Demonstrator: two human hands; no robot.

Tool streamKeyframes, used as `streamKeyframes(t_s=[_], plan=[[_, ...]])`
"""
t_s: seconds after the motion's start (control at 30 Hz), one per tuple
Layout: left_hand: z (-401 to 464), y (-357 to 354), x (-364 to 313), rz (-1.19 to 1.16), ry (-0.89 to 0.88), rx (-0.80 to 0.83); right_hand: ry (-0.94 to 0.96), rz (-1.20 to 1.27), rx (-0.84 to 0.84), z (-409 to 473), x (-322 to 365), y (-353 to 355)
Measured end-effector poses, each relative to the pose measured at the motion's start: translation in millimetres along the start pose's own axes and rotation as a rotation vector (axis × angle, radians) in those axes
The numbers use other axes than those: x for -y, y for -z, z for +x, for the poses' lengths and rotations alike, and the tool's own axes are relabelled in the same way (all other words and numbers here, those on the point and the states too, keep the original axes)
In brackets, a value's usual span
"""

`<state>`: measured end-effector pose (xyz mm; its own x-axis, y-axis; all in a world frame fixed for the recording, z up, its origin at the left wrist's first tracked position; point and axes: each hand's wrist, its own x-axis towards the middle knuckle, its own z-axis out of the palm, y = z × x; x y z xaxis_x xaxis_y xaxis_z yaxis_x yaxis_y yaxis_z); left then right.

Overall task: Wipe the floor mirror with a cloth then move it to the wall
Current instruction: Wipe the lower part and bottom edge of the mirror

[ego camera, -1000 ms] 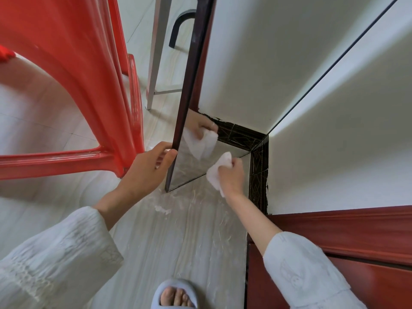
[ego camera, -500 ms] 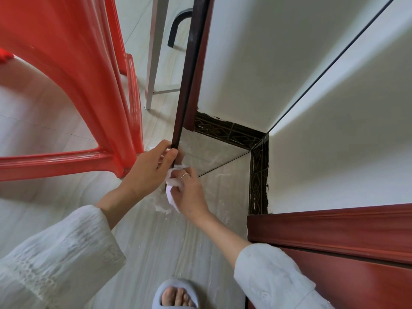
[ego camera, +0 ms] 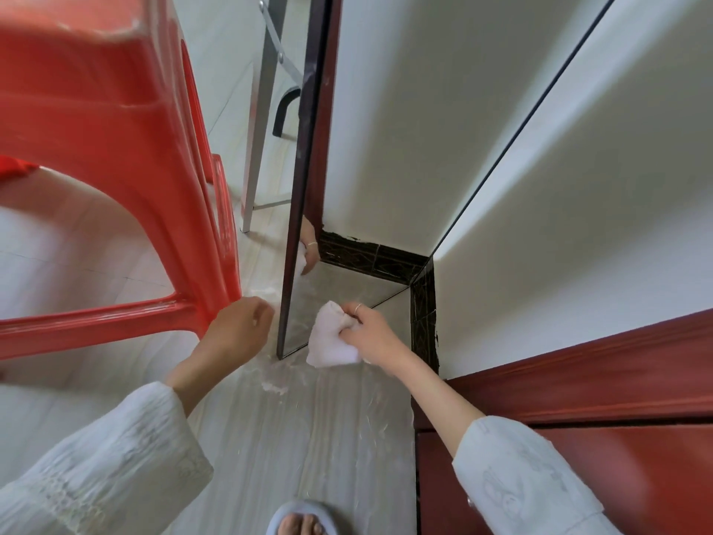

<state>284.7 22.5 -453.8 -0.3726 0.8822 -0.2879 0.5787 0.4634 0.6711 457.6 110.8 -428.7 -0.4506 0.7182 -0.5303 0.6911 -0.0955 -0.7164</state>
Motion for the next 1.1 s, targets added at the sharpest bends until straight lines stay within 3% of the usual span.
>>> streamKeyframes(t_s=[0.23,0.4,0.6,0.83,1.1], plan=[[-23,7,-33,-0.546,0.067,0.387,0.003,0.332,0.084,-25,21,8],[-25,11,-49,-0.699,0.071,0.468,-0.018,0.482,0.093,-33,21,16],[-21,12,-57,-0.627,0.006,0.388,-0.032,0.489,0.056,-34,17,18],[-23,13,-62,-0.592,-0.088,0.275,-0.044,0.498,0.144,-35,19,24],[-23,17,-63,-0.577,-0.079,0.129,-0.013,0.513,0.153,-36,16,20]])
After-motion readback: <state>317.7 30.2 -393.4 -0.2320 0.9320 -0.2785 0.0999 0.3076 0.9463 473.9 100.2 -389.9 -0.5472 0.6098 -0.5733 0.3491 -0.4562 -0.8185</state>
